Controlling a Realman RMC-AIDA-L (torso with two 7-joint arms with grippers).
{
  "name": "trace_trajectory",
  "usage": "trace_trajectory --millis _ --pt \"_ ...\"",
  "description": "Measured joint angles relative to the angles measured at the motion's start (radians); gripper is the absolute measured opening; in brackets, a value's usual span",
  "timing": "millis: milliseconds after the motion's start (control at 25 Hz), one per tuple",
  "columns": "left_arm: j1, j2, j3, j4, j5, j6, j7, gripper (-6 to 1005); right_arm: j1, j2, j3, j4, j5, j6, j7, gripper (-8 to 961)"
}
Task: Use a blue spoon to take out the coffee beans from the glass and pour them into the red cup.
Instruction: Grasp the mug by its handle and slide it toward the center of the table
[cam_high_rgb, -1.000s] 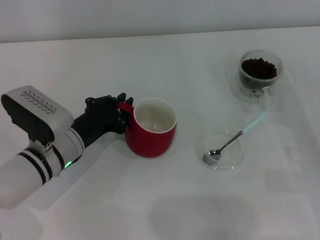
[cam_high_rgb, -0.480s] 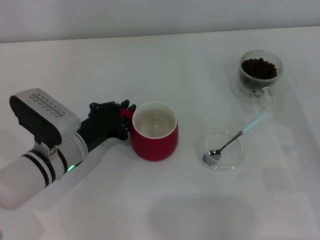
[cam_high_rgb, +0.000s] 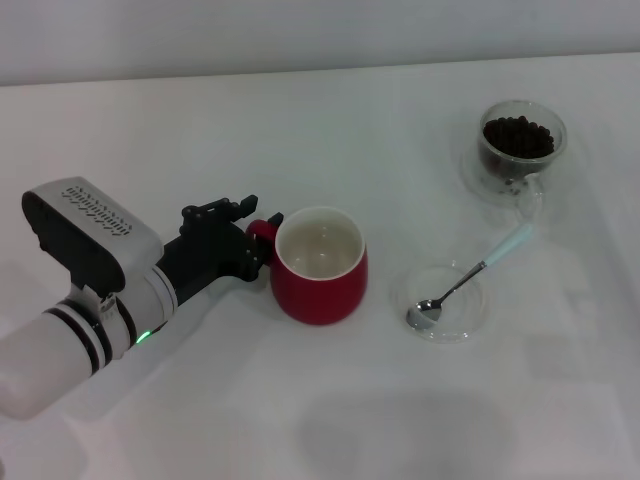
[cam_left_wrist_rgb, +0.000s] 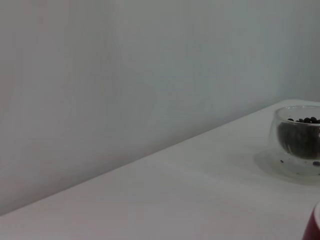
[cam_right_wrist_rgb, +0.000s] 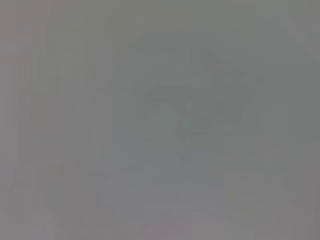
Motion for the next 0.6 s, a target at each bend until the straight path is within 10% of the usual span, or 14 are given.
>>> trace_trajectory --millis 600 --pt "0.014 0.001 -0.001 0.009 0.024 -0.003 0.0 609 0.002 0.001 0.0 0.0 0.0 -0.004 0.001 856"
